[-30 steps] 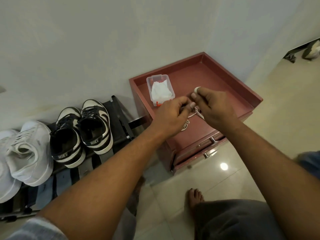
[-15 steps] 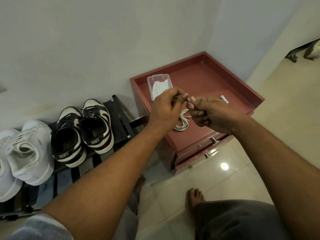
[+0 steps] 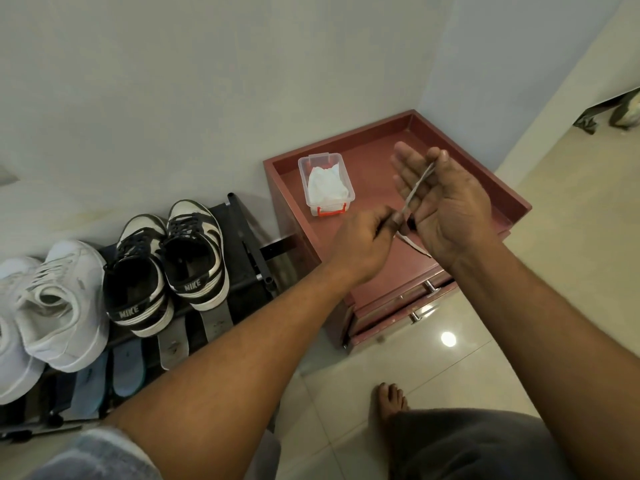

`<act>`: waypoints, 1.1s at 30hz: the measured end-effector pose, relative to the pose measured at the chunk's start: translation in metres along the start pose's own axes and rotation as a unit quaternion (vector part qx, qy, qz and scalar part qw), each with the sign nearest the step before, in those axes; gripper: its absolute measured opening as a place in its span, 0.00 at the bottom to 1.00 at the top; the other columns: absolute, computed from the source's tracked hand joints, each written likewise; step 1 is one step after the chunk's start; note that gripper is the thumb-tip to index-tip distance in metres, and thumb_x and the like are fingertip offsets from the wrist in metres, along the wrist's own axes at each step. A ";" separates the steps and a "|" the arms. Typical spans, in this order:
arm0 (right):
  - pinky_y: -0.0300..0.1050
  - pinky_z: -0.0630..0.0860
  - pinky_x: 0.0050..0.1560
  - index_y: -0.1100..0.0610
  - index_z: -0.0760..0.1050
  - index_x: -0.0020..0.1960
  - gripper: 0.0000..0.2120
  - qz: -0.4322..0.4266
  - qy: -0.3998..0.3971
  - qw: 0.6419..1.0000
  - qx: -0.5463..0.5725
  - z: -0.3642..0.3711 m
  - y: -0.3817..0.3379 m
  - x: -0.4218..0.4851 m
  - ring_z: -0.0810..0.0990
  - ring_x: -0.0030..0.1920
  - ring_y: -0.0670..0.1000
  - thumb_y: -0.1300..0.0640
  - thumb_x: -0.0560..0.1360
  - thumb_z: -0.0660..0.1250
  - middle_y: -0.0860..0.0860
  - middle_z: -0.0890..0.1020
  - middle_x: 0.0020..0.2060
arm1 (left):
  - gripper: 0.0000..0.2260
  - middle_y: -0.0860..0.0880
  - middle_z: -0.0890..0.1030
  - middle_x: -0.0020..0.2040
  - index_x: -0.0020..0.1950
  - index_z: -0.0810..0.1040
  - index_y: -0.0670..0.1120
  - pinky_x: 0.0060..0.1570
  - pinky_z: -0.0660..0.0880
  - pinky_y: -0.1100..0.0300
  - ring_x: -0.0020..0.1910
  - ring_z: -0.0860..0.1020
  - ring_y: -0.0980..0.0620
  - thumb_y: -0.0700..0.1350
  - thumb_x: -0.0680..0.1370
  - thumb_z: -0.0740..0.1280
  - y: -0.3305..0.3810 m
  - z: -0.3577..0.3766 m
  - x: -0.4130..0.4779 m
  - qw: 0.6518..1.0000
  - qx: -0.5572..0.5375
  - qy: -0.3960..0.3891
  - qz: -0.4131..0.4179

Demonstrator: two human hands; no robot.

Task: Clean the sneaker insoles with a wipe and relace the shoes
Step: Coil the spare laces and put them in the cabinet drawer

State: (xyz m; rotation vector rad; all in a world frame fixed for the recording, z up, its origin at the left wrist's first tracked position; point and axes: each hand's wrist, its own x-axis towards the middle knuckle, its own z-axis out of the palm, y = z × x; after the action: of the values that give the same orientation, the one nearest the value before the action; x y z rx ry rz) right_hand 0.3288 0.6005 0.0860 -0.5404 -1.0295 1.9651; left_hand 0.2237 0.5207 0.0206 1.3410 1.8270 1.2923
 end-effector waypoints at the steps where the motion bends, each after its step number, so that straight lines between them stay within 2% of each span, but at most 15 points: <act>1: 0.55 0.74 0.73 0.56 0.75 0.53 0.12 -0.033 0.010 0.998 -0.052 -0.003 0.000 0.000 0.81 0.68 0.55 0.55 0.88 0.56 0.59 0.82 0.66 | 0.13 0.47 0.83 0.38 0.48 0.85 0.51 0.40 0.77 0.47 0.35 0.77 0.49 0.49 0.87 0.63 0.000 0.001 0.000 1.000 0.003 -0.012 -0.003; 3: 0.56 0.72 0.74 0.56 0.76 0.52 0.12 -0.089 0.020 0.980 -0.176 -0.009 0.001 0.001 0.80 0.68 0.52 0.56 0.88 0.56 0.56 0.83 0.65 | 0.12 0.50 0.81 0.36 0.49 0.85 0.55 0.41 0.81 0.40 0.35 0.79 0.48 0.51 0.87 0.63 0.000 0.000 -0.001 0.999 0.012 -0.033 -0.012; 5: 0.55 0.71 0.72 0.55 0.76 0.51 0.12 -0.137 0.012 0.947 -0.292 -0.014 0.002 0.001 0.79 0.69 0.47 0.57 0.88 0.56 0.53 0.83 0.65 | 0.11 0.53 0.80 0.35 0.51 0.85 0.55 0.42 0.82 0.38 0.36 0.81 0.45 0.52 0.87 0.64 0.001 -0.001 -0.002 0.999 0.022 -0.038 -0.017; 7: 0.56 0.75 0.68 0.54 0.76 0.51 0.11 -0.176 -0.021 0.896 -0.406 -0.019 0.003 0.000 0.78 0.69 0.45 0.55 0.88 0.57 0.50 0.82 0.65 | 0.11 0.56 0.78 0.31 0.52 0.85 0.54 0.42 0.82 0.40 0.36 0.82 0.44 0.52 0.87 0.64 0.005 -0.004 -0.002 0.999 0.031 -0.033 -0.009; 8: 0.53 0.78 0.62 0.53 0.76 0.50 0.11 -0.192 -0.041 0.862 -0.468 -0.022 0.004 -0.001 0.79 0.67 0.45 0.54 0.88 0.57 0.48 0.83 0.64 | 0.11 0.56 0.78 0.31 0.50 0.85 0.55 0.42 0.82 0.41 0.36 0.83 0.46 0.51 0.87 0.64 0.008 -0.005 -0.002 0.999 0.033 -0.029 -0.002; 10: 0.46 0.79 0.49 0.53 0.76 0.49 0.11 -0.214 -0.079 0.783 -0.579 -0.028 0.007 0.000 0.83 0.55 0.44 0.54 0.88 0.58 0.46 0.85 0.56 | 0.10 0.55 0.80 0.33 0.48 0.83 0.54 0.41 0.81 0.42 0.35 0.82 0.49 0.49 0.86 0.64 0.012 -0.005 -0.002 0.998 0.056 -0.016 0.016; 12: 0.44 0.72 0.38 0.54 0.74 0.47 0.11 -0.221 -0.099 0.724 -0.646 -0.035 0.011 0.003 0.79 0.41 0.42 0.55 0.87 0.59 0.44 0.82 0.41 | 0.10 0.53 0.83 0.36 0.49 0.83 0.50 0.39 0.81 0.44 0.35 0.81 0.51 0.48 0.85 0.64 0.012 -0.007 -0.001 0.994 0.107 0.001 0.037; 14: 0.42 0.64 0.35 0.54 0.73 0.45 0.11 -0.213 -0.105 0.687 -0.687 -0.039 0.010 0.005 0.75 0.34 0.40 0.55 0.86 0.60 0.42 0.76 0.33 | 0.09 0.55 0.86 0.41 0.51 0.83 0.53 0.41 0.81 0.46 0.40 0.83 0.53 0.51 0.83 0.63 0.008 -0.012 0.000 0.986 0.158 0.012 0.056; 17: 0.45 0.63 0.35 0.53 0.74 0.43 0.13 -0.185 -0.133 0.660 -0.716 -0.045 0.009 0.011 0.73 0.32 0.42 0.55 0.86 0.60 0.41 0.76 0.31 | 0.07 0.57 0.86 0.45 0.52 0.82 0.57 0.44 0.81 0.48 0.44 0.83 0.54 0.54 0.83 0.64 0.004 -0.018 0.001 0.972 0.219 0.011 0.077; 20: 0.47 0.66 0.35 0.51 0.73 0.39 0.17 -0.130 -0.164 0.671 -0.712 -0.049 0.005 0.014 0.73 0.30 0.46 0.53 0.86 0.59 0.45 0.76 0.29 | 0.08 0.58 0.84 0.46 0.51 0.80 0.55 0.43 0.79 0.49 0.44 0.80 0.55 0.55 0.85 0.64 0.001 -0.021 0.001 0.967 0.234 0.014 0.099; 22: 0.46 0.67 0.35 0.51 0.75 0.38 0.20 -0.056 -0.171 0.694 -0.697 -0.050 0.002 0.015 0.73 0.30 0.45 0.51 0.87 0.58 0.46 0.76 0.28 | 0.09 0.58 0.82 0.45 0.51 0.80 0.53 0.40 0.75 0.56 0.42 0.79 0.56 0.55 0.86 0.64 0.000 -0.024 0.003 0.966 0.229 0.040 0.114; 23: 0.45 0.67 0.35 0.52 0.76 0.37 0.21 -0.015 -0.173 0.714 -0.678 -0.050 0.000 0.014 0.72 0.29 0.44 0.50 0.87 0.58 0.45 0.76 0.28 | 0.10 0.59 0.81 0.43 0.51 0.79 0.51 0.39 0.71 0.61 0.41 0.77 0.57 0.54 0.86 0.64 -0.001 -0.026 0.003 0.965 0.227 0.054 0.117; 26: 0.42 0.61 0.33 0.60 0.74 0.40 0.23 0.107 -0.192 0.825 -0.521 -0.045 -0.005 0.009 0.64 0.28 0.46 0.48 0.88 0.56 0.48 0.69 0.27 | 0.10 0.58 0.79 0.43 0.52 0.79 0.50 0.41 0.65 0.68 0.42 0.76 0.57 0.54 0.86 0.64 0.000 -0.028 0.003 0.970 0.202 0.072 0.114; 28: 0.42 0.57 0.32 0.61 0.73 0.42 0.22 0.172 -0.209 0.861 -0.430 -0.041 -0.011 0.006 0.59 0.29 0.47 0.48 0.88 0.55 0.51 0.63 0.29 | 0.08 0.57 0.79 0.45 0.52 0.79 0.49 0.43 0.68 0.65 0.43 0.76 0.57 0.52 0.86 0.65 0.000 -0.028 0.003 0.976 0.163 0.079 0.118; 33: 0.37 0.60 0.30 0.62 0.76 0.46 0.20 0.269 -0.240 0.879 -0.313 -0.033 -0.019 -0.002 0.60 0.29 0.47 0.49 0.85 0.57 0.51 0.65 0.29 | 0.06 0.54 0.80 0.47 0.54 0.80 0.47 0.45 0.76 0.57 0.45 0.77 0.56 0.46 0.86 0.65 -0.004 -0.027 0.003 0.983 0.106 0.093 0.121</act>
State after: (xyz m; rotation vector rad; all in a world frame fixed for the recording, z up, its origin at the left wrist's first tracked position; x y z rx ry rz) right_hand 0.3613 0.6198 0.0826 -0.7667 -2.0475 2.2854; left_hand 0.1985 0.5129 0.0281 1.6460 2.0238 1.4182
